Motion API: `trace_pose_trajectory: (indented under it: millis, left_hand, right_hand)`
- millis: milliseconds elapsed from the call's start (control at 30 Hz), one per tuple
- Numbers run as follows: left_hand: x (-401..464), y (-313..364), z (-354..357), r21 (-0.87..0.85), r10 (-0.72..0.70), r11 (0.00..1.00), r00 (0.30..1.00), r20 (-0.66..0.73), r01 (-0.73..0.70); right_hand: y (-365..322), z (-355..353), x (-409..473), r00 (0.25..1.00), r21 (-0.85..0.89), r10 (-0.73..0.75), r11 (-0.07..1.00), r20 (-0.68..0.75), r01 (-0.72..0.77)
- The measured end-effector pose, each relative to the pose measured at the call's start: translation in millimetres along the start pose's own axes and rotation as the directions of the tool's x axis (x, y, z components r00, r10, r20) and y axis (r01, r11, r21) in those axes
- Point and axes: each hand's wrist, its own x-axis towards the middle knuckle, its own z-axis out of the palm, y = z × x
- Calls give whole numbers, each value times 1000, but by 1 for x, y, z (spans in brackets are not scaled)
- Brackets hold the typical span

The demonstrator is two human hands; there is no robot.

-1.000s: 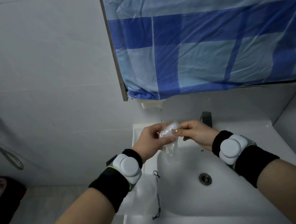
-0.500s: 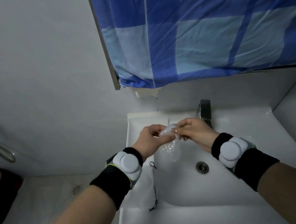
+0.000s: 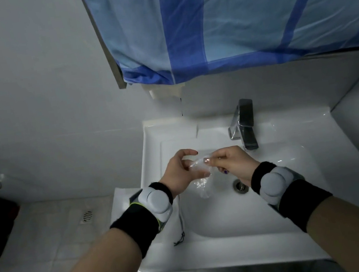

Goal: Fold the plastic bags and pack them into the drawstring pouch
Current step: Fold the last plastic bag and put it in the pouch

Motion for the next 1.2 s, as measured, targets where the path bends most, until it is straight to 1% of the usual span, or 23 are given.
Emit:
trace_pose_trajectory:
  millis: [100, 133, 200, 267, 367, 433, 467, 500, 567, 634, 700, 834, 934, 1034, 1100, 1200]
  left_hand:
    - [4, -11, 4, 207, 95, 975, 991, -91, -74]
    - [6, -17, 5, 273, 113, 959, 985, -127, -75]
    - [9, -26, 5, 331, 104, 942, 985, -141, -53]
    - [8, -31, 5, 339, 49, 941, 994, -96, -14]
    - [4, -29, 8, 229, -129, 965, 992, -9, 128]
    - [3, -29, 11, 133, -254, 961, 964, 76, 242]
    - [2, -29, 12, 79, -288, 957, 951, 113, 280]
    - [2, -30, 13, 13, -301, 953, 941, 151, 303]
    - [3, -35, 15, -145, -266, 943, 941, 210, 299]
    - [5, -42, 17, -283, -208, 923, 957, 200, 260]
    - [8, -50, 18, -357, -156, 910, 972, 178, 211]
    - [11, -57, 23, -384, -106, 911, 987, 125, 147]
    - [13, -58, 27, -347, -49, 935, 995, 82, 75]
    - [16, -61, 26, -300, -36, 953, 999, 40, 46]
    - [17, -63, 26, -260, -51, 964, 998, 42, 60]
    - [17, -67, 27, -215, -87, 972, 996, 25, 91]
  right_hand:
    - [8, 4, 3, 1000, 65, 5, 998, -23, -3]
    - [11, 5, 5, 999, 73, 3, 997, -34, 0]
    - [15, 7, 8, 999, 46, -9, 999, -36, 11]
    - [21, 8, 10, 999, 39, -9, 999, -47, 11]
    - [28, 7, 13, 998, 109, 17, 994, -68, -9]
    - [32, 6, 15, 995, 110, 30, 994, -92, -20]
    - [33, 6, 16, 994, 103, 30, 994, -107, -19]
    - [34, 5, 17, 993, 100, 26, 995, -116, -15]
    - [36, 4, 18, 994, 101, 24, 995, -110, -13]
    - [38, 3, 20, 996, 93, 46, 995, -82, -39]
    - [44, 4, 21, 996, 57, 78, 995, -36, -76]
    - [55, 4, 22, 994, -14, 106, 994, -5, -107]
    - [58, 3, 24, 990, -45, 139, 989, -4, -139]
    - [60, 2, 24, 985, -15, 170, 985, 11, -170]
    - [63, 1, 25, 986, 8, 165, 986, 16, -165]
    - [67, 2, 24, 986, 88, 163, 982, 21, -165]
